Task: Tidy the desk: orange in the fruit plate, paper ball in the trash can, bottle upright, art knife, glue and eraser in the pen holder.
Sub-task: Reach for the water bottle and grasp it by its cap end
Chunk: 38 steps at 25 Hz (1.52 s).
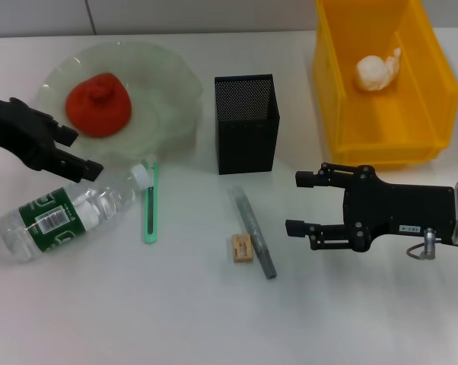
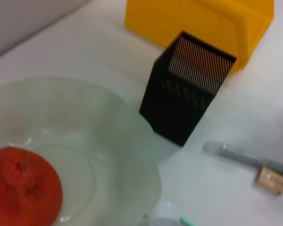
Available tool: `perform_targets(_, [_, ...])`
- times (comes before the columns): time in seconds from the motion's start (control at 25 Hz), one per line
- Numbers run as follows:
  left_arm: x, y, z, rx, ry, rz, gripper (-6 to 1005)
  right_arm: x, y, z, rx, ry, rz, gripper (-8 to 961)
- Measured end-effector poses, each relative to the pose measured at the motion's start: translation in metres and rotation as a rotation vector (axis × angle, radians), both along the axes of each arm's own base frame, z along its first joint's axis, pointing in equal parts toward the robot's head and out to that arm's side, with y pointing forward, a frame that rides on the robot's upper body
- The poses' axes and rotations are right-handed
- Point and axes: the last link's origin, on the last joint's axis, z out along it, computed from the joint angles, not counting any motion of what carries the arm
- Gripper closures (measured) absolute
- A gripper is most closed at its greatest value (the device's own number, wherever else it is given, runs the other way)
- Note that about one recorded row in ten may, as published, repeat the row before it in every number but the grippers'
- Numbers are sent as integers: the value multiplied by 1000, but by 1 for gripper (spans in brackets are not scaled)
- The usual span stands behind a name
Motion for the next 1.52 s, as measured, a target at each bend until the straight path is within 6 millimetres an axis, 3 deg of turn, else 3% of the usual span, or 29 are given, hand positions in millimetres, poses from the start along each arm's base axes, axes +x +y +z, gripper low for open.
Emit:
perform_targets(0.28, [9,10,-13,-52,161,17,190,0,0,0,3,-1,2,163])
perform_targets(0.52, [9,11,-18,-64,193,18,191,0,1,0,6,-3,0,162])
perform_targets(0.64, [0,16,-35,-85,262,33,191,0,1,0,6,-3,-1,162])
perform_targets(1.08, [-13,19,-51,-104,271,47,191,1,-1,0,4,0,-4,163])
perform_targets(1.52, [0,19,-63,-135,235,-19,192,2,-2,0,1,3,-10,162])
